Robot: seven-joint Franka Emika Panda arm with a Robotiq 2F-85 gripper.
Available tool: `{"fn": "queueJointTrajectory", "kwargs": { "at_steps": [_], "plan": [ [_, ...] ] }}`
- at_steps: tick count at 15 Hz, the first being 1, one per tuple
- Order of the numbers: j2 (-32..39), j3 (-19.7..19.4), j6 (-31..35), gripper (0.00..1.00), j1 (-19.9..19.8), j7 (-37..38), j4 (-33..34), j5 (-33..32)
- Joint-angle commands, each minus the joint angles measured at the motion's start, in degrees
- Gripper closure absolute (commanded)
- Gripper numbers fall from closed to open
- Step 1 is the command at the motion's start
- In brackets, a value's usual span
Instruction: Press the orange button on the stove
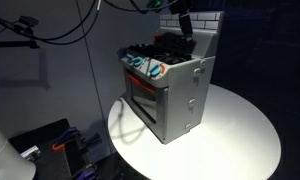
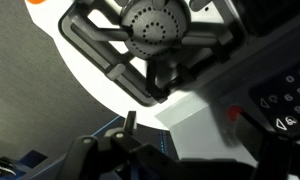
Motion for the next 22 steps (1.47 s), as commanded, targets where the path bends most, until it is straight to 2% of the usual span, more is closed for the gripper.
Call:
{"fn": "queueJointTrajectory", "kwargs": {
  "at_steps": [1,22],
  "plan": [
    [0.6,-0.5,-0.1,0.0,0.3,0.0,1.2,0.9],
    [3.3,-0.9,0.2,0.0,0.5,0.7,4.0,0.3]
  ]
}}
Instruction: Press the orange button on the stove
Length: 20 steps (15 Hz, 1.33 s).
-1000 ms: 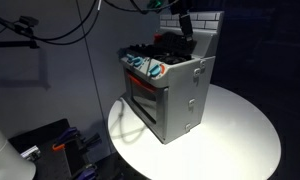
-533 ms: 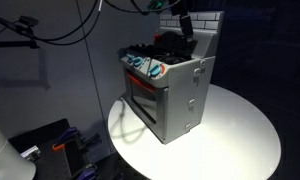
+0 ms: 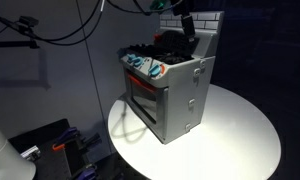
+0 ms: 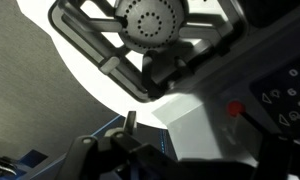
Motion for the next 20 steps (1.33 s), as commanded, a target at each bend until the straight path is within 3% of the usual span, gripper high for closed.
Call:
{"fn": "queueJointTrajectory", "kwargs": {
  "at_steps": [1,20],
  "plan": [
    [1.6,-0.7,0.2,0.0,0.5,0.7,2.4,0.3],
    [3.2,-1.2,0.2,0.0,0.9,1.3,4.1,-0.1]
  ]
}}
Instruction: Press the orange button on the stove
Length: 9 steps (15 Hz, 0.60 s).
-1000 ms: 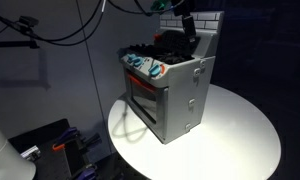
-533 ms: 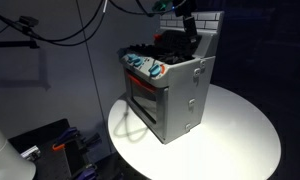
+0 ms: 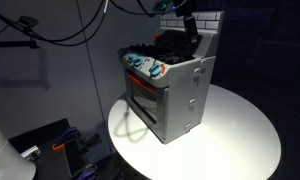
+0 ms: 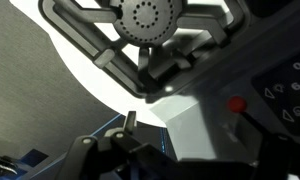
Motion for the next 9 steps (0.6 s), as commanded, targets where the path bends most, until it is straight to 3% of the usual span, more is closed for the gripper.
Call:
{"fn": "queueJointTrajectory", "kwargs": {
  "at_steps": [1,9],
  "plan": [
    [1.1,-0.7,0.0,0.0,0.8,1.2,2.1,-0.1],
    [-0.4,-0.4,-1.8,0.0,1.1,0.3,0.6,0.5]
  ]
}}
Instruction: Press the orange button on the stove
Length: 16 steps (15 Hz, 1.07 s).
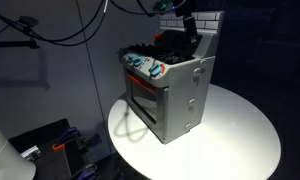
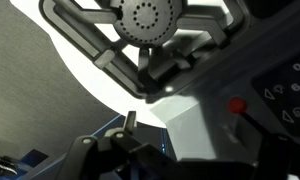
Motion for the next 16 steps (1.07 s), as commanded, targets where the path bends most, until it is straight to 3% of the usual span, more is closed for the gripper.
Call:
{"fn": "queueJointTrajectory", "kwargs": {
  "at_steps": [1,9,16],
  "plan": [
    [-0.7,-0.2,-1.7,0.0,0.9,-0.1,0.3,0.8],
    [-4.7,0.9,-7.0,0.0,1.9,-4.6,-1.4,3.8],
    [-8.1,2.0,-18.0,0.0,2.5,-10.9,-0.6,7.1]
  ]
}}
